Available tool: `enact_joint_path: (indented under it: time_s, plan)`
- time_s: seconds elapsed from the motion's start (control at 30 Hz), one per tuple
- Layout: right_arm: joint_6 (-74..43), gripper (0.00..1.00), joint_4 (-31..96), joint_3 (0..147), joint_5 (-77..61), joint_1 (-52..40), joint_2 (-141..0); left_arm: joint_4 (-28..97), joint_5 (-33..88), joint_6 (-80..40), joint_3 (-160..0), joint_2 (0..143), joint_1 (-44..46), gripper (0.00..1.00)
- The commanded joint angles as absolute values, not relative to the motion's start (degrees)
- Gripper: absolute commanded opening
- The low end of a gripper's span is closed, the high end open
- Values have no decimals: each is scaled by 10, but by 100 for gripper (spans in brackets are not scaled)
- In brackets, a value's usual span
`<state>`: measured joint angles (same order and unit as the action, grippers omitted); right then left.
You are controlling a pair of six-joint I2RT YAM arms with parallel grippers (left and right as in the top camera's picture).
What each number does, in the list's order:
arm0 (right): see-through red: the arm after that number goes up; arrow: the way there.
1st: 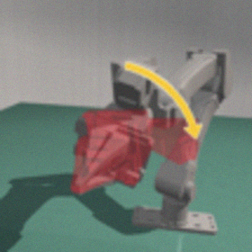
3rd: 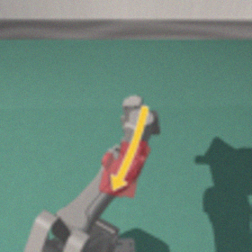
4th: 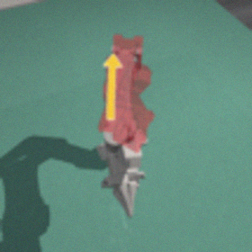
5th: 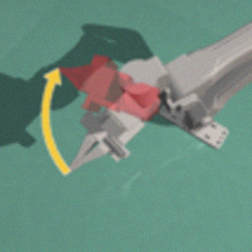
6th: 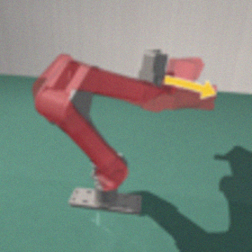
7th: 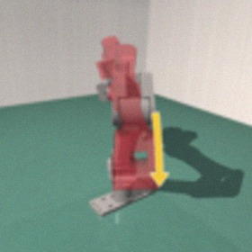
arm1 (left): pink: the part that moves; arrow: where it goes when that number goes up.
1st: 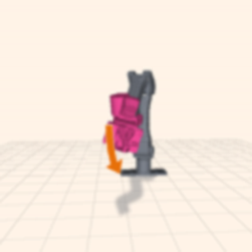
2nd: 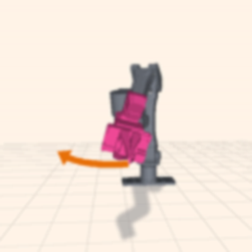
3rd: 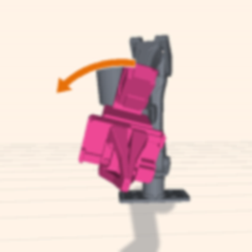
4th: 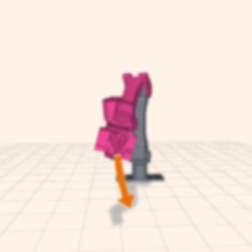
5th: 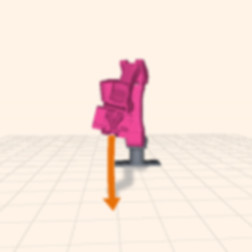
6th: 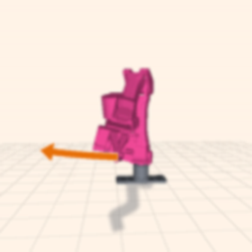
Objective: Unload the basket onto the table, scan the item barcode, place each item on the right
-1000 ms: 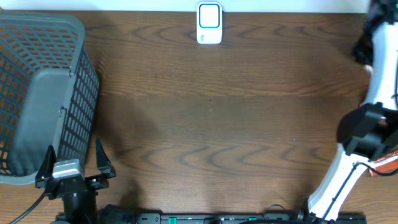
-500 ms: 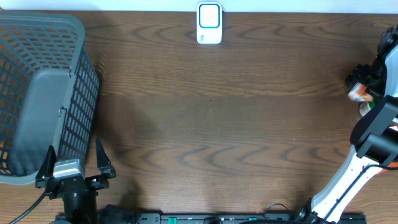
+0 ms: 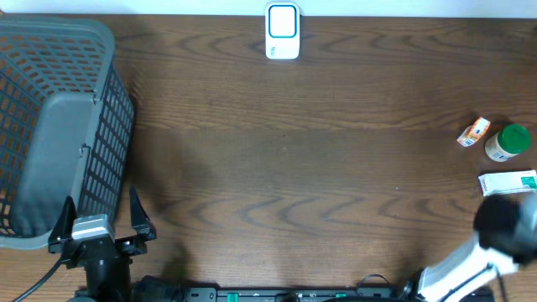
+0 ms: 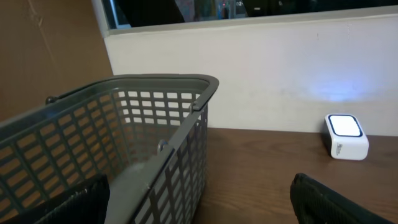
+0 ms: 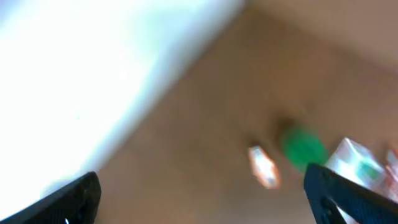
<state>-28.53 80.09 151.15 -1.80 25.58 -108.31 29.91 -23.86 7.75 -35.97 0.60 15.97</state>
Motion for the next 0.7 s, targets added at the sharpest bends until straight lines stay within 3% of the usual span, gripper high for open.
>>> enact_joint_path:
  time_s: [0.0, 0.23, 0.67]
  plan:
    - [-309, 99, 722, 1538, -122, 253, -976, 293, -235, 85, -358, 2, 162, 91]
    - [-308, 99, 482, 1538, -197, 253, -860, 278, -236, 85, -358, 2, 162, 91]
    - [-251, 99, 509, 1444, -267, 249, -740, 264, -236, 120, -358, 2, 162, 91]
